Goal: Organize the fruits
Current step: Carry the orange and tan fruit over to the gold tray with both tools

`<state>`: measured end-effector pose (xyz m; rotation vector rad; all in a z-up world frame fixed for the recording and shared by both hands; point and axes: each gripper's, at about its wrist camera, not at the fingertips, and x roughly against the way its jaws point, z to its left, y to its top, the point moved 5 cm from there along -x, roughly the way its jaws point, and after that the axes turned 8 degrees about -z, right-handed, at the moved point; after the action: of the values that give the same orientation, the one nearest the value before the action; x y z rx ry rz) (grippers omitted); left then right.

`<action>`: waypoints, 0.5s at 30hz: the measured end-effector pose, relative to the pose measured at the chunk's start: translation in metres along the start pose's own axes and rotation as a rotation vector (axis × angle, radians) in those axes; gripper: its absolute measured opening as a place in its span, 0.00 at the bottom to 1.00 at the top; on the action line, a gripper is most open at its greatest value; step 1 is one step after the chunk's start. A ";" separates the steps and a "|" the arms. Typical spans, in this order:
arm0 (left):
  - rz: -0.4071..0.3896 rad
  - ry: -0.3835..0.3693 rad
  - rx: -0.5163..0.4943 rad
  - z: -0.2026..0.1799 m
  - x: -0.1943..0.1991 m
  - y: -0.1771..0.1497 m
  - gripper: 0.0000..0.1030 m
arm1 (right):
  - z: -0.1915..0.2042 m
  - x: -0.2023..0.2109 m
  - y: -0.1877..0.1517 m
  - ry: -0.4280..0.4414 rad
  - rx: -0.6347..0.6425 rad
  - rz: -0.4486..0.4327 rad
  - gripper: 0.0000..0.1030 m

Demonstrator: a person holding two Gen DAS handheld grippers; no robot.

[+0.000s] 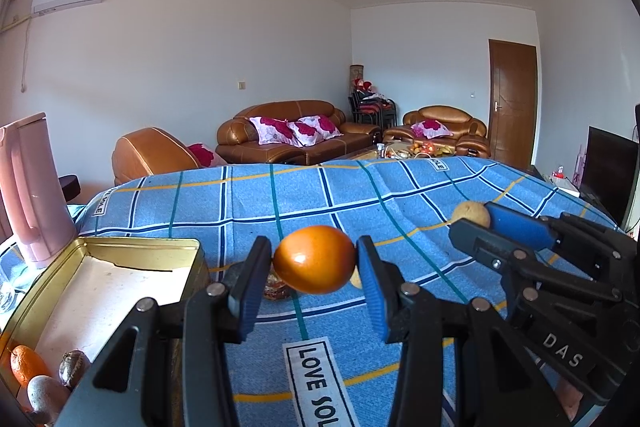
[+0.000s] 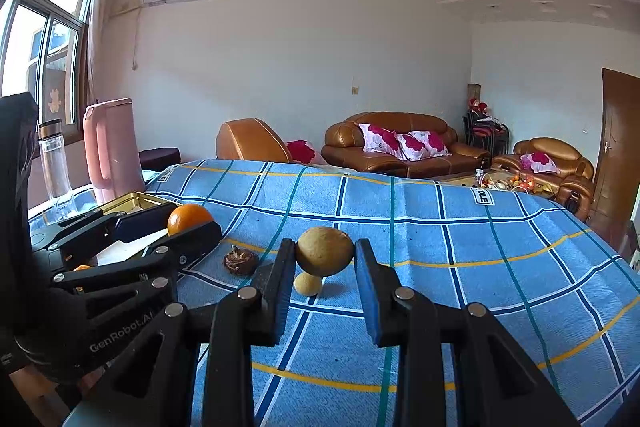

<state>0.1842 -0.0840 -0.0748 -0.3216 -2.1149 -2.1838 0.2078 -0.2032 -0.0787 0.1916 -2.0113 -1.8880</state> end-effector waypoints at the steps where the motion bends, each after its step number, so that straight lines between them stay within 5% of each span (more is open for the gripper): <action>1: -0.001 0.001 0.000 0.000 0.000 0.000 0.44 | 0.000 0.001 0.000 0.001 0.000 0.001 0.31; 15: -0.002 -0.005 0.004 0.002 0.009 -0.001 0.44 | 0.009 0.007 -0.001 -0.003 0.020 0.002 0.31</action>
<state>0.1758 -0.0810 -0.0743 -0.3248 -2.1231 -2.1820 0.1983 -0.1977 -0.0783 0.1927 -2.0319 -1.8691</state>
